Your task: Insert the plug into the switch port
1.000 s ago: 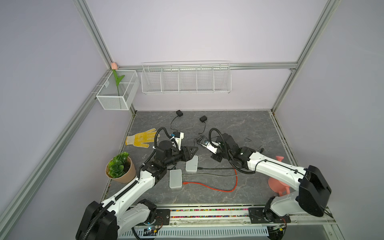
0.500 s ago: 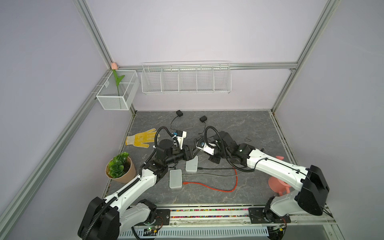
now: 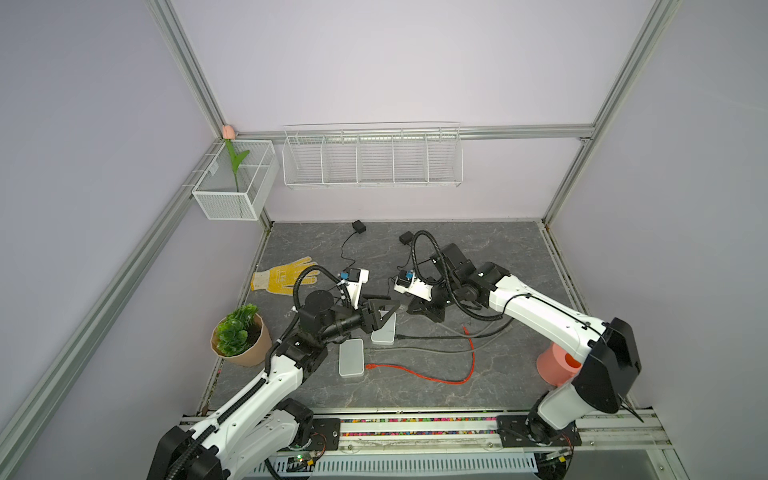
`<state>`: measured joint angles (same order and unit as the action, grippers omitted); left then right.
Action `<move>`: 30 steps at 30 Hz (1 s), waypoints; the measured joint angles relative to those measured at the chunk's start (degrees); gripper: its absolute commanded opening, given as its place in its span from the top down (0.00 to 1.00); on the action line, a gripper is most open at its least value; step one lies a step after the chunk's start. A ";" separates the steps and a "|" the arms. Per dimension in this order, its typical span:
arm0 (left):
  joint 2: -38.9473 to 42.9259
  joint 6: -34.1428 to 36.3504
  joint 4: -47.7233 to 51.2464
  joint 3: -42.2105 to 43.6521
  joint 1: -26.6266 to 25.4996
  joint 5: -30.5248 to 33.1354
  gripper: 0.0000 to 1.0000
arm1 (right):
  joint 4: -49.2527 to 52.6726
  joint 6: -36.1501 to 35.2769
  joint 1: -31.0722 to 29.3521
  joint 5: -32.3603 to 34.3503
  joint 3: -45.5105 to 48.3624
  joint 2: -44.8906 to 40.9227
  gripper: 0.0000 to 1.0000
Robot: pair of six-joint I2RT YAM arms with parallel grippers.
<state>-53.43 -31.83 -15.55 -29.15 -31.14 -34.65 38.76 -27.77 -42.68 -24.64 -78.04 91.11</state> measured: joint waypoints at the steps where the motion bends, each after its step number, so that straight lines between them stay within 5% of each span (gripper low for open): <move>1: 0.04 0.15 0.13 0.24 0.00 0.00 0.46 | 0.22 -0.13 0.04 -0.70 -0.09 0.00 0.93; 14: -1.03 0.59 -1.44 0.50 0.00 -1.92 0.52 | 1.68 -0.83 0.61 -7.06 -2.75 0.11 0.93; 30: -3.58 -0.74 -6.51 1.46 0.00 -4.00 0.97 | 2.64 -0.96 1.38 -11.63 -3.41 0.85 0.93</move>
<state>-57.01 -32.58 -22.06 -27.68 -31.14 -38.65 41.41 -28.73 -41.30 -36.27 -81.45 91.96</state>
